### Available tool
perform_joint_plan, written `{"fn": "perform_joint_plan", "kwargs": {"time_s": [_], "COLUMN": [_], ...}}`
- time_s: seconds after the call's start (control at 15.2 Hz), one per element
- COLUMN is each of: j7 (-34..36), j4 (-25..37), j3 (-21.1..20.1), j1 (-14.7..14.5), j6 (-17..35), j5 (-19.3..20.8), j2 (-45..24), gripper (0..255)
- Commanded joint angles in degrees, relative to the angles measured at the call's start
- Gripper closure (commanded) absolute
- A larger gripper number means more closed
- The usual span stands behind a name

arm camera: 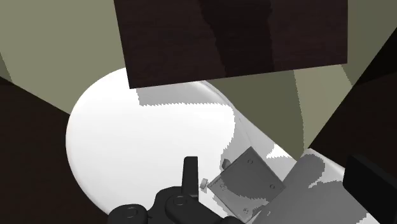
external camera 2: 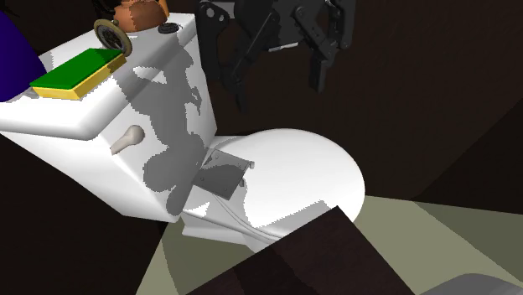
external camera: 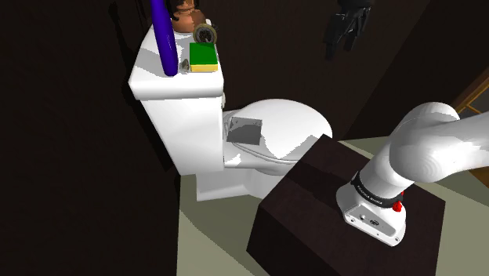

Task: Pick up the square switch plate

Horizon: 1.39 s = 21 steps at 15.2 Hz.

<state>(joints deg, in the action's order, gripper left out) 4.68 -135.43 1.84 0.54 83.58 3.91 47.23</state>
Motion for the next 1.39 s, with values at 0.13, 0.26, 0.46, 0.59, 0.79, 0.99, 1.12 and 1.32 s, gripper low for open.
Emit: {"fn": "perform_joint_plan", "kwargs": {"time_s": [0.13,0.26,0.46,0.59,0.79,0.99,1.12,1.32], "j7": [-2.8,-5.8,-10.7,-14.3,-20.1,-26.2,-30.1,-35.1], "j4": [1.5,3.4,6.6,9.2,13.6,18.7,22.5,28.7], "j3": [3.7,7.3,12.4,15.5,19.7,22.7,23.8,24.0], "j1": [0.1,0.0,-0.4,-0.7,-1.0,-0.6,0.4,2.7], "j6": [1.4,2.6,3.6,3.9,3.2,1.3,-0.6,-4.4], "j5": [-1.1,-2.6,-5.5,-8.1,-12.7,-18.2,-22.0,-27.5], "j2": [-5.0,-10.3,-18.8,-24.8,-34.5,-44.8,-51.9,-62.5], "gripper": [0,0,0,0,0,0,0,0]}}
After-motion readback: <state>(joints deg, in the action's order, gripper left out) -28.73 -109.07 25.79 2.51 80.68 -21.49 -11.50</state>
